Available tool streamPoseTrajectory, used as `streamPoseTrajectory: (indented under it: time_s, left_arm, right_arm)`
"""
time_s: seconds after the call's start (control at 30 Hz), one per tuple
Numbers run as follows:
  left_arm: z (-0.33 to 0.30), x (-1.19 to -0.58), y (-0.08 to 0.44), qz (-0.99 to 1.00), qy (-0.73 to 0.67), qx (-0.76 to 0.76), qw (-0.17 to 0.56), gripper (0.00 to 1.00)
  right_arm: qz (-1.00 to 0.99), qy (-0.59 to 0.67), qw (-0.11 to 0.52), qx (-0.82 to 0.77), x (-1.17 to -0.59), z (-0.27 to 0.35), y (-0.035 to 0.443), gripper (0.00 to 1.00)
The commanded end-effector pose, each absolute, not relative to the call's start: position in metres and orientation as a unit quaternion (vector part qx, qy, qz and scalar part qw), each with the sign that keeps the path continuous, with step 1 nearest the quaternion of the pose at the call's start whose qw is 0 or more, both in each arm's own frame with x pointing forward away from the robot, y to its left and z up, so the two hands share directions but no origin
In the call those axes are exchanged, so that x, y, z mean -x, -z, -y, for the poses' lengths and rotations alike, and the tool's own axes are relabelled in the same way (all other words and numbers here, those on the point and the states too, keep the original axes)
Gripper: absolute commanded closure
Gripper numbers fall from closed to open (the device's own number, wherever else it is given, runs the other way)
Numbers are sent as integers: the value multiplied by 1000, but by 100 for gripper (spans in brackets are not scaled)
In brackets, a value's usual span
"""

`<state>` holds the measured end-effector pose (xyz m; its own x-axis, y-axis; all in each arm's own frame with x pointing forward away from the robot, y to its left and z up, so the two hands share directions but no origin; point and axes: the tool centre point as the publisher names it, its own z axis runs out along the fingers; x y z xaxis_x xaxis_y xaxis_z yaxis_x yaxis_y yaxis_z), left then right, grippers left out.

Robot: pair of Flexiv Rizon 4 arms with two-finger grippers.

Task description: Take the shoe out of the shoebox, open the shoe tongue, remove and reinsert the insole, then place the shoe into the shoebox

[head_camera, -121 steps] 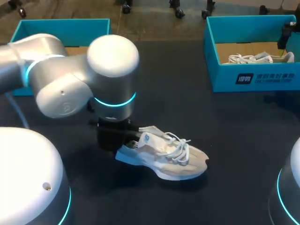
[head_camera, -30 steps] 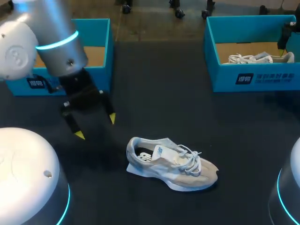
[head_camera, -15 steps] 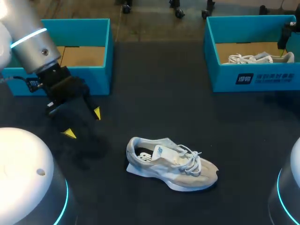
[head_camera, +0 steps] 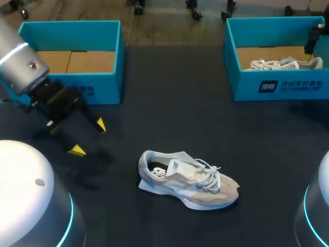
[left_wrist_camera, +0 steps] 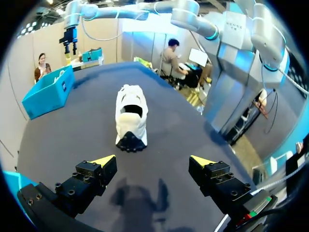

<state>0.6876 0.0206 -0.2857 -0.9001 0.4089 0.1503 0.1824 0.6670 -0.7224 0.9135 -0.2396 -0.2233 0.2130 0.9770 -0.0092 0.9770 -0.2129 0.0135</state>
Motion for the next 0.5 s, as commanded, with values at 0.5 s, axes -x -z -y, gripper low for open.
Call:
streamPoseTrajectory:
  time_s: [0.5]
  left_arm:
    - [-38, -676, 330, 832, -522, 69, 175, 0]
  right_arm:
    - [-628, -1, 8, -779, -914, 240, 223, 0]
